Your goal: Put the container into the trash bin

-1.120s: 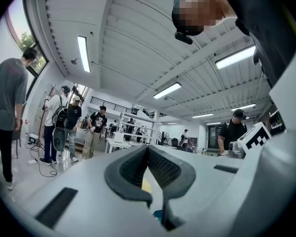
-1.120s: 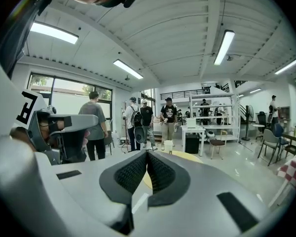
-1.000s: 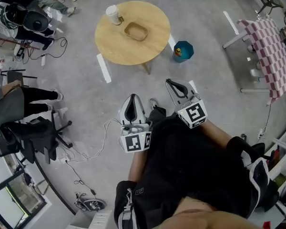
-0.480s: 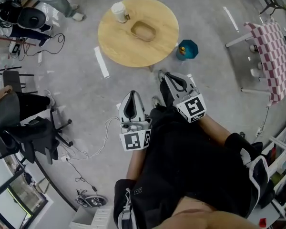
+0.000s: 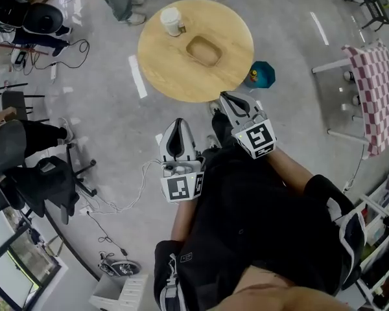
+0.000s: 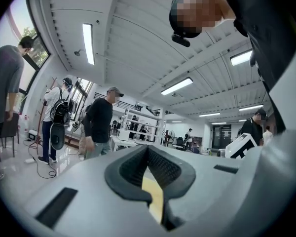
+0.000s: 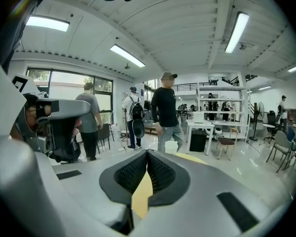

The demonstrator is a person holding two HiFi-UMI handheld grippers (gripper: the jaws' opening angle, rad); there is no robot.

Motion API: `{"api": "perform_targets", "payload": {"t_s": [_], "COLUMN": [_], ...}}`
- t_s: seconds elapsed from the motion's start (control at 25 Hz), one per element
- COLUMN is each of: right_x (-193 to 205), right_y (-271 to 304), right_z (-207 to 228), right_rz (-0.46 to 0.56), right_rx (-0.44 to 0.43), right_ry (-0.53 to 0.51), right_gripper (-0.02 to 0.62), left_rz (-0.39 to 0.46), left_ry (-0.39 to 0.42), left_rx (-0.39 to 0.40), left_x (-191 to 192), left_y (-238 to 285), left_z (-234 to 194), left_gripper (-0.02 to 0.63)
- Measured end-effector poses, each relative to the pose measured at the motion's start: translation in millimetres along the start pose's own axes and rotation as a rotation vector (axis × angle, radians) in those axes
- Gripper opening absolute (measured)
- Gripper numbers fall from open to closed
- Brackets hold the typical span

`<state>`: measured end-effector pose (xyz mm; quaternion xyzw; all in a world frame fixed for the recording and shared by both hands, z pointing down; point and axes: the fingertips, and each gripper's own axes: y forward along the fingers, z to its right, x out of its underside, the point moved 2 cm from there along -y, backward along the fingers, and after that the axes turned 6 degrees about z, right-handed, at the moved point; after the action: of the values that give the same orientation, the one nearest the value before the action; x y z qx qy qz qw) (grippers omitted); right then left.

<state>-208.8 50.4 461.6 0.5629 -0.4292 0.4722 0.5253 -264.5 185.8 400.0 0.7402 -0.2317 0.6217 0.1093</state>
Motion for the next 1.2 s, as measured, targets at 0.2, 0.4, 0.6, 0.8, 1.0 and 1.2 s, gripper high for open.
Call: {"api": "perform_targets", "payload": {"t_s": [0.2,0.4,0.6,0.8,1.0,1.2], "right_x": [12.7,45.8,108.7,173.1,230.1,263.7], "right_y": [56.1,107.3,154.0,200.3,228.6,245.6], "right_z": [32.0,56.0,71.3,81.5,88.5,91.0], "right_rz": [-0.073,-0.177,-0.349,-0.531,-0.669,-0.768], "right_rx": [-0.036,-0.076,-0.143,-0.194,-0.218,-0.249], "right_ry": [-0.009,-0.013,-0.025,-0.043,-0.086,-0.117], "right_gripper": [0.026,0.026,0.029,0.089,0.103,0.103], "left_rz": [-0.017,-0.046,-0.069,-0.095,-0.114,-0.132], "left_ry": [-0.011,-0.025,-0.032,-0.043,-0.056,-0.062], "left_rx": [-0.032,-0.065,-0.097,-0.131,-0.165,-0.186], "left_x": [5.8,19.9,38.6,51.1,63.1,65.4], "left_y": [51.1,87.0,115.4,136.2,145.1,150.7], "left_z": [-24.6,-37.2,-46.8,-63.0,-74.5,-81.7], "left_gripper": [0.009,0.009,0.009,0.009,0.009,0.009]}}
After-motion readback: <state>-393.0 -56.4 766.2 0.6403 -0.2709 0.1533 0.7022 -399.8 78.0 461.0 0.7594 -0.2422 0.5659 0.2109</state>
